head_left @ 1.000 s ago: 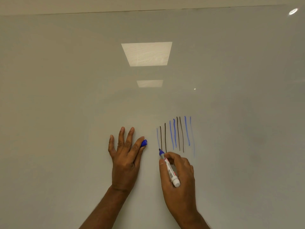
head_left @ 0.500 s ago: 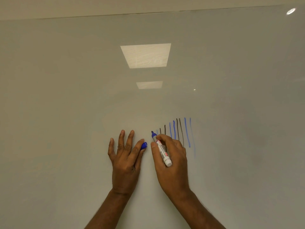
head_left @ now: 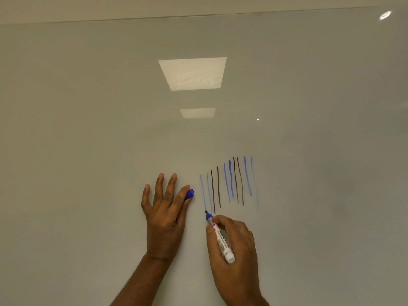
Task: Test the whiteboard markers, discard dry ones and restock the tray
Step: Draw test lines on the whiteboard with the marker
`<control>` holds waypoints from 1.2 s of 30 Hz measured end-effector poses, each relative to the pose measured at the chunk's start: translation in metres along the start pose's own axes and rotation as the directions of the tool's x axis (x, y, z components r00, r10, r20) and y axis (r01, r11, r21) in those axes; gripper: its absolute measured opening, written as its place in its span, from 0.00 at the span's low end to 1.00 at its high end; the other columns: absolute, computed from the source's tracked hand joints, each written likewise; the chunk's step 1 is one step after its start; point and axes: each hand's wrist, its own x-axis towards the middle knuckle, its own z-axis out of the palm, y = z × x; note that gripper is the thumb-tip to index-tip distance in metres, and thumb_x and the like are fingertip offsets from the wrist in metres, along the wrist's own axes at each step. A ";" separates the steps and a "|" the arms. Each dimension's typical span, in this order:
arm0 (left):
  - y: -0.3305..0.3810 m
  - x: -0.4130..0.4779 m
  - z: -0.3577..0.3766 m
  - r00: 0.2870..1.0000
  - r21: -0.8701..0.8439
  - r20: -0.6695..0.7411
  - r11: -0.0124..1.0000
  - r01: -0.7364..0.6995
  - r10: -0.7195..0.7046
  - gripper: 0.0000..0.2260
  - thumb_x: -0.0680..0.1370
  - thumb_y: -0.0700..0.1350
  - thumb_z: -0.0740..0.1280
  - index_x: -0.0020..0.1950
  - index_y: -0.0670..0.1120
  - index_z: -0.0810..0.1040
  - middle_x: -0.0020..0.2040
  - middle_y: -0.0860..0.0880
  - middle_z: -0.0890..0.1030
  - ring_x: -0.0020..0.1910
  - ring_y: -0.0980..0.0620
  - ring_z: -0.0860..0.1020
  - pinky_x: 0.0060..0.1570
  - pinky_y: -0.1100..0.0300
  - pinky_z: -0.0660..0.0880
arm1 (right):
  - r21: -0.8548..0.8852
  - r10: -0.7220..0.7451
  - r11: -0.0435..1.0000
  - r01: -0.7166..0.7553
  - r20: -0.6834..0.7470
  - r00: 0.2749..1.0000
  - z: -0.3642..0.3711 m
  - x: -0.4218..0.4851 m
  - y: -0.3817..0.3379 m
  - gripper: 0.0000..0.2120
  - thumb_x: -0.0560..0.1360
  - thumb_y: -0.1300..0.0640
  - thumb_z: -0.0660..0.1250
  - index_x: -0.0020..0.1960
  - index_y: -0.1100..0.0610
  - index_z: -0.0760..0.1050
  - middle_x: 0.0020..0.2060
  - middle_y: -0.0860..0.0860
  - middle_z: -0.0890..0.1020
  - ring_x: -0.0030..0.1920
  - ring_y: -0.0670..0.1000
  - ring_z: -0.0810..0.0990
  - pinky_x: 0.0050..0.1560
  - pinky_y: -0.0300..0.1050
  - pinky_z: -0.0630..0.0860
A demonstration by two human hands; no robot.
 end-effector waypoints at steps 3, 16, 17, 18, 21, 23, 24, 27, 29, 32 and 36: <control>0.002 0.002 -0.002 1.000 -0.001 -0.004 1.000 0.002 -0.002 0.17 0.83 0.49 0.64 0.69 0.43 0.79 0.73 0.41 0.75 0.77 0.39 0.67 0.75 0.34 0.59 | -0.006 -0.040 0.999 0.040 -0.106 0.994 0.000 -0.010 0.000 0.61 0.41 0.12 0.53 0.58 0.52 0.82 0.62 0.65 0.76 0.61 0.63 0.76 0.69 0.59 0.68; 0.076 -0.019 -0.077 0.806 -0.405 0.130 0.712 0.574 -0.577 0.12 0.81 0.52 0.66 0.64 0.56 0.78 0.60 0.61 0.80 0.63 0.64 0.74 0.62 0.63 0.72 | 0.190 -0.097 0.976 0.103 -0.041 0.994 -0.021 -0.077 -0.013 0.35 0.61 0.26 0.68 0.57 0.49 0.78 0.52 0.37 0.83 0.52 0.42 0.83 0.52 0.33 0.78; 0.084 -0.018 -0.087 0.721 -0.460 0.218 0.582 0.670 -0.658 0.12 0.80 0.53 0.66 0.62 0.59 0.79 0.58 0.62 0.82 0.60 0.61 0.78 0.61 0.67 0.73 | 0.215 -0.101 0.971 0.102 -0.018 0.995 -0.021 -0.083 -0.016 0.35 0.62 0.26 0.68 0.59 0.50 0.78 0.54 0.39 0.83 0.54 0.43 0.83 0.53 0.34 0.78; 0.090 -0.016 -0.094 0.643 -0.503 0.295 0.457 0.734 -0.707 0.10 0.80 0.53 0.64 0.60 0.59 0.80 0.54 0.60 0.85 0.57 0.58 0.81 0.59 0.67 0.75 | 0.227 -0.111 0.968 0.108 0.002 0.994 -0.021 -0.087 -0.016 0.35 0.64 0.27 0.67 0.60 0.50 0.78 0.55 0.41 0.83 0.56 0.44 0.82 0.54 0.35 0.78; 0.097 -0.012 -0.111 0.454 -0.547 0.467 0.155 0.823 -0.759 0.10 0.85 0.48 0.60 0.57 0.49 0.80 0.51 0.51 0.87 0.49 0.50 0.85 0.56 0.53 0.79 | 0.256 -0.109 0.963 0.088 0.070 0.992 -0.022 -0.099 -0.022 0.34 0.65 0.26 0.66 0.62 0.48 0.77 0.57 0.41 0.83 0.59 0.45 0.81 0.56 0.36 0.77; 0.099 -0.013 -0.120 0.341 -0.567 0.594 -0.079 0.820 -0.728 0.11 0.86 0.46 0.58 0.56 0.44 0.78 0.53 0.45 0.87 0.52 0.43 0.86 0.57 0.48 0.79 | 0.245 -0.125 0.964 0.101 0.086 0.988 -0.020 -0.105 -0.025 0.32 0.68 0.28 0.65 0.63 0.48 0.77 0.58 0.41 0.82 0.60 0.45 0.81 0.58 0.39 0.78; 0.100 -0.013 -0.124 0.297 -0.569 0.651 -0.190 0.800 -0.699 0.11 0.86 0.46 0.57 0.56 0.43 0.77 0.55 0.42 0.87 0.54 0.41 0.85 0.58 0.47 0.78 | 0.239 -0.138 0.964 0.112 0.093 0.986 -0.019 -0.108 -0.025 0.30 0.70 0.30 0.64 0.63 0.49 0.77 0.58 0.41 0.82 0.60 0.45 0.80 0.59 0.39 0.77; 0.101 -0.015 -0.136 0.186 -0.538 0.779 -0.486 0.689 -0.598 0.12 0.86 0.47 0.57 0.58 0.41 0.76 0.59 0.38 0.84 0.59 0.39 0.83 0.62 0.45 0.76 | 0.230 -0.166 0.964 0.136 0.118 0.979 -0.016 -0.117 -0.028 0.26 0.73 0.32 0.63 0.63 0.47 0.77 0.58 0.39 0.82 0.60 0.43 0.80 0.59 0.37 0.76; 0.105 -0.016 -0.142 0.152 -0.488 0.838 -0.593 0.640 -0.524 0.12 0.86 0.46 0.58 0.59 0.40 0.76 0.61 0.37 0.83 0.61 0.38 0.83 0.64 0.42 0.76 | 0.238 -0.190 0.959 0.154 0.139 0.972 -0.016 -0.121 -0.030 0.18 0.76 0.39 0.63 0.62 0.45 0.77 0.57 0.38 0.82 0.60 0.43 0.80 0.58 0.35 0.75; 0.110 -0.020 -0.148 0.142 -0.430 0.876 -0.615 0.661 -0.460 0.11 0.85 0.46 0.59 0.57 0.40 0.77 0.62 0.36 0.82 0.63 0.38 0.81 0.66 0.42 0.76 | 0.267 -0.212 0.949 0.166 0.154 0.965 -0.014 -0.124 -0.031 0.14 0.78 0.45 0.64 0.62 0.46 0.77 0.57 0.39 0.82 0.60 0.44 0.80 0.58 0.36 0.76; 0.111 -0.026 -0.155 0.136 -0.409 0.887 -0.611 0.678 -0.442 0.11 0.81 0.45 0.63 0.58 0.39 0.77 0.61 0.34 0.82 0.63 0.38 0.81 0.65 0.42 0.76 | 0.277 -0.213 0.947 0.163 0.158 0.964 -0.011 -0.127 -0.029 0.15 0.77 0.39 0.62 0.61 0.39 0.78 0.56 0.38 0.82 0.60 0.44 0.80 0.57 0.36 0.76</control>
